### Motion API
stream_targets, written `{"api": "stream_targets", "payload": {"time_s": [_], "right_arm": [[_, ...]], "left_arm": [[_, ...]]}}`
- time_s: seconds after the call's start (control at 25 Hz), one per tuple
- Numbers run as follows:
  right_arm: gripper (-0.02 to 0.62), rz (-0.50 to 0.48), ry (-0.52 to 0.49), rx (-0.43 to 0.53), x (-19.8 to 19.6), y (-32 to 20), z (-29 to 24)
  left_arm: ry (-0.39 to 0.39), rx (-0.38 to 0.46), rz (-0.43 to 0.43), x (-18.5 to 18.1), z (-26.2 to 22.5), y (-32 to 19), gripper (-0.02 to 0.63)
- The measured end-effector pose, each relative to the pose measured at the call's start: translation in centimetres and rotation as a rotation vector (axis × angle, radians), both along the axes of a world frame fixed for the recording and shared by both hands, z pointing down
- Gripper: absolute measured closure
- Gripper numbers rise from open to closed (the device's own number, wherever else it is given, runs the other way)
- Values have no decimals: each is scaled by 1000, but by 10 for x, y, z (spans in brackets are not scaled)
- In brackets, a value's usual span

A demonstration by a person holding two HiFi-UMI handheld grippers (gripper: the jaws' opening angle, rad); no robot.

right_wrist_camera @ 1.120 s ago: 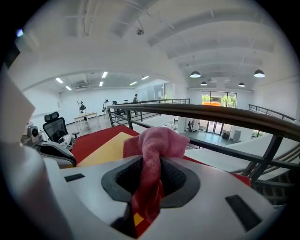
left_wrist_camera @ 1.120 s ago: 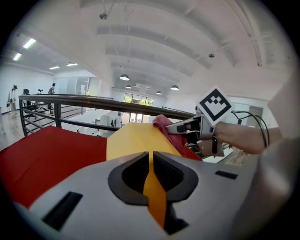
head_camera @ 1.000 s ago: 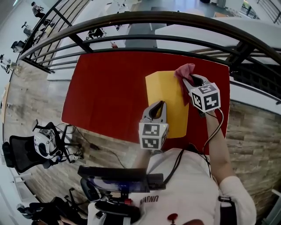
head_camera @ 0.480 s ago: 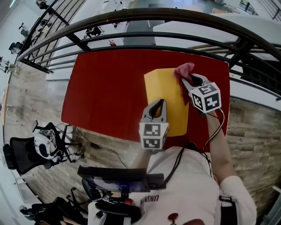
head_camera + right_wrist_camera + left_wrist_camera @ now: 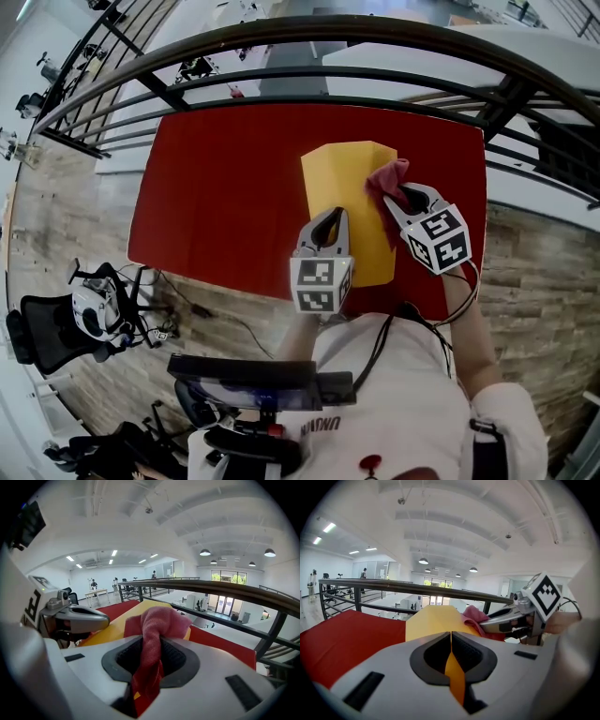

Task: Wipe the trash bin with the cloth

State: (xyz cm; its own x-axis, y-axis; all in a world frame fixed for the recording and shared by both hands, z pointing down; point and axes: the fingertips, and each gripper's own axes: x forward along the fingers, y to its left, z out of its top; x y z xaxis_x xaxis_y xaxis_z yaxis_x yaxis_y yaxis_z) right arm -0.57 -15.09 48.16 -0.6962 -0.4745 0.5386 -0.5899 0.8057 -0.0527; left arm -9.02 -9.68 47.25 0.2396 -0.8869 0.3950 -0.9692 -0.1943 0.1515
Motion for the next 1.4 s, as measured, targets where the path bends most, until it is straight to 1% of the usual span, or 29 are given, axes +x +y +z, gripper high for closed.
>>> {"api": "stream_targets", "payload": {"time_s": [0.28, 0.52, 0.84, 1.16, 1.4], "right_arm": [[499, -58, 32, -19, 11, 43, 11], [499, -106, 27, -73, 21, 77, 19], [499, -245, 86, -109, 28, 127, 27], [499, -343, 127, -162, 36, 157, 40], [499, -353, 149, -166, 42, 160, 42]], "left_arm": [[1, -3, -5, 1, 2, -1, 595], [-1, -4, -5, 3, 2, -3, 595], [-5, -3, -3, 0, -1, 2, 595], [-3, -3, -3, 1, 2, 1, 595], [-10, -1, -1, 3, 1, 1, 595]]}}
